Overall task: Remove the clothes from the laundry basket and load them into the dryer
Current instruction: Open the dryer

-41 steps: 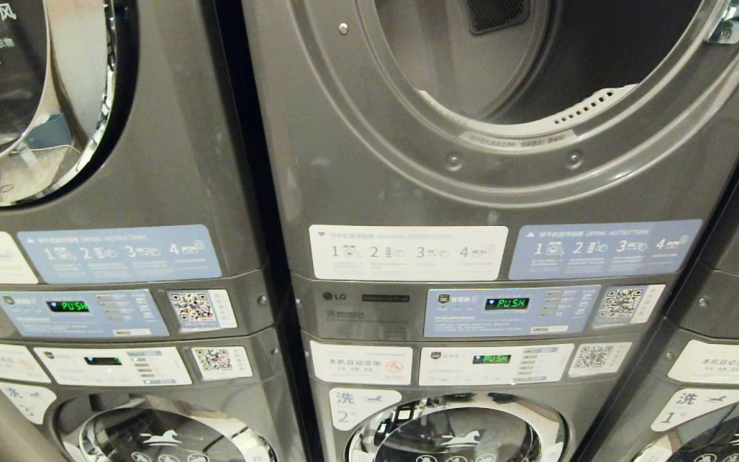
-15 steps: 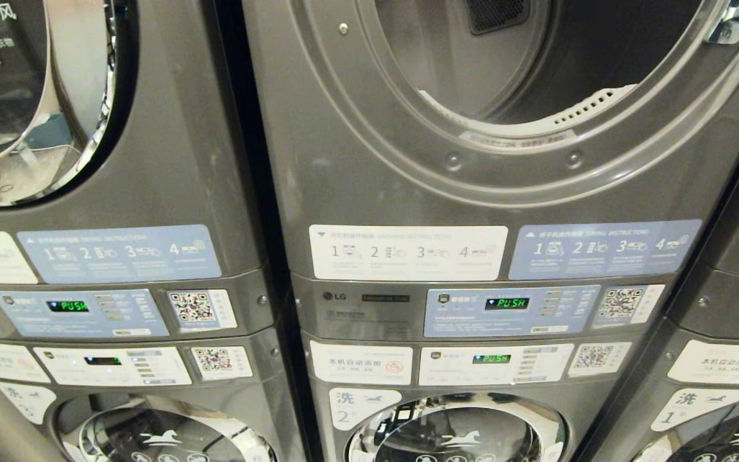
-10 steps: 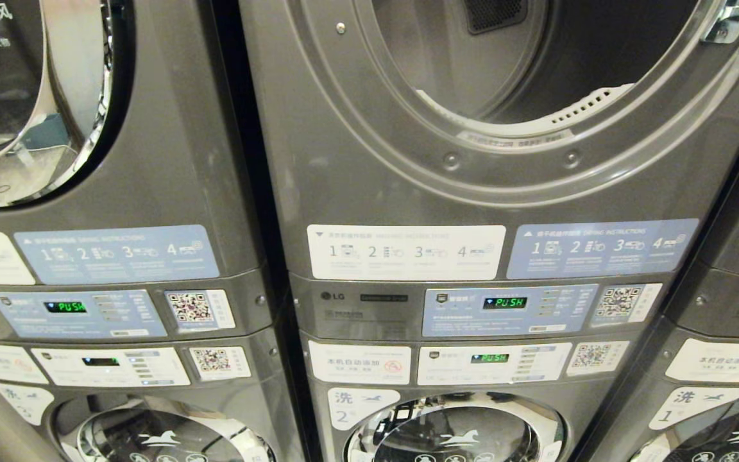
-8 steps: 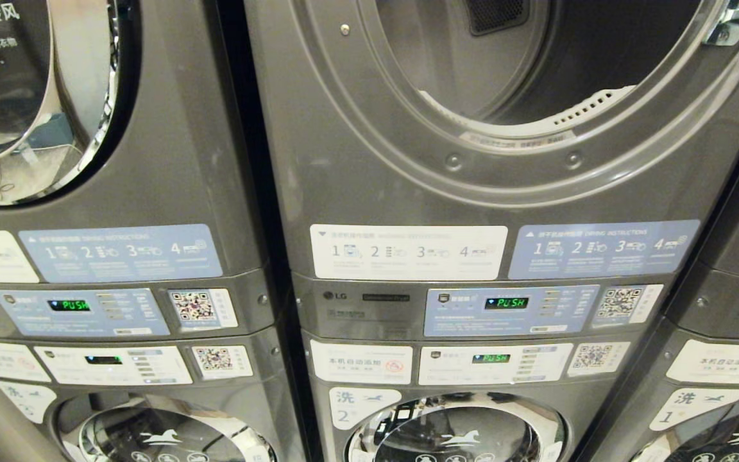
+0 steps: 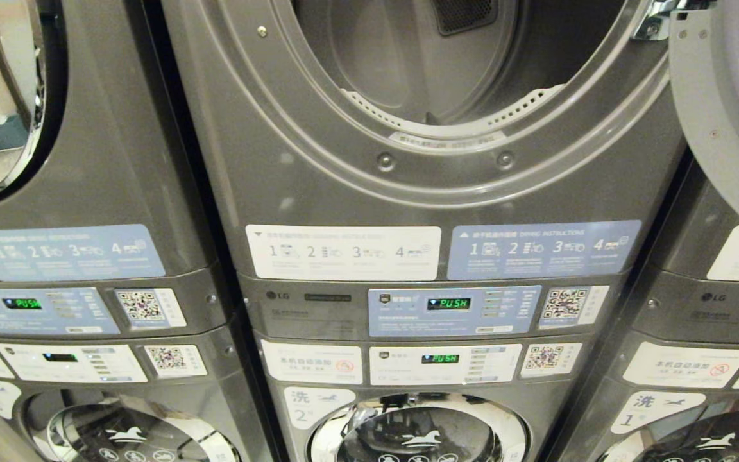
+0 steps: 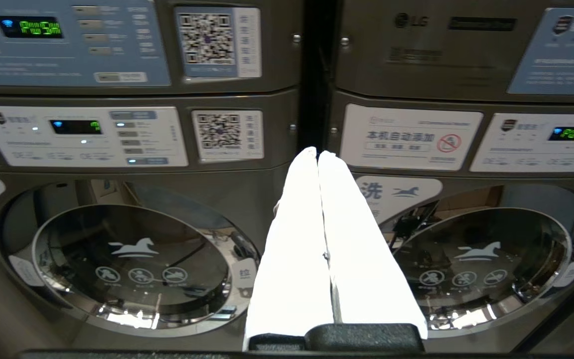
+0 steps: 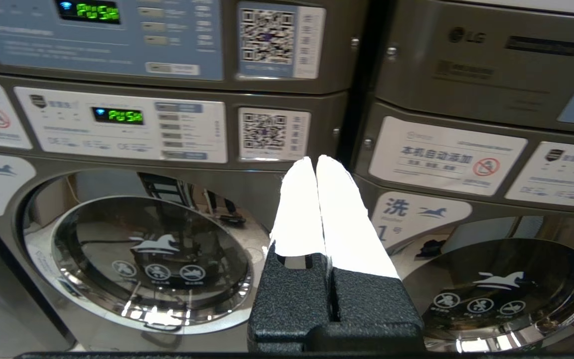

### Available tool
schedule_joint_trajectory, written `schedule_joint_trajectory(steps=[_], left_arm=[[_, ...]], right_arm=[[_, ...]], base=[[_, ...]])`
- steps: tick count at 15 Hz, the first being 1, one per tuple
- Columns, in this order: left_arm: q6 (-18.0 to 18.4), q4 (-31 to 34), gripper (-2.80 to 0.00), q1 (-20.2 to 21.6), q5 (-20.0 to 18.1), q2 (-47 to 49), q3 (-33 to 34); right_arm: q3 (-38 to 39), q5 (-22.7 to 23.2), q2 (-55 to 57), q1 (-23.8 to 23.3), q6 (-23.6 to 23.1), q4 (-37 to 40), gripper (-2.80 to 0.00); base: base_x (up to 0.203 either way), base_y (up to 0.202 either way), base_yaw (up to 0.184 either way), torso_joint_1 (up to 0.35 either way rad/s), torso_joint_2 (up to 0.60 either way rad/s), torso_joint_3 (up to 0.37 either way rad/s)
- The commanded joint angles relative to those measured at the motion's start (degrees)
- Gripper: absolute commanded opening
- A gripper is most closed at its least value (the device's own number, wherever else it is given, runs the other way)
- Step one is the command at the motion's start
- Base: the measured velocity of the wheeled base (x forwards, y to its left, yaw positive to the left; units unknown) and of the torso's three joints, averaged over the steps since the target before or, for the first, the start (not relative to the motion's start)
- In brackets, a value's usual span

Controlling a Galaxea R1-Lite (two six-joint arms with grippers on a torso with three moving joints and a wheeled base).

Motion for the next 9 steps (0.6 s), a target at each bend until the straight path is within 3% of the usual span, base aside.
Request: schedule_joint_trajectory(steps=[1,9], left_arm=[[0.0,0.0,-2.80,0.1,0.0,-0.1,0.0],[0.0,0.0,-2.80,0.0,0.0,0.0,0.0]], right_arm=[[0.0,0.1,0.0,0.0,0.0,0.1,-2.80],[0.0,0.0,0.0,0.0,0.9,0.0,-2.80]], base=[[0.000,-0.192,0.001,0.006,0.00,0.000],[0.000,-0.195,0.001,0.000,0.00,0.003]])
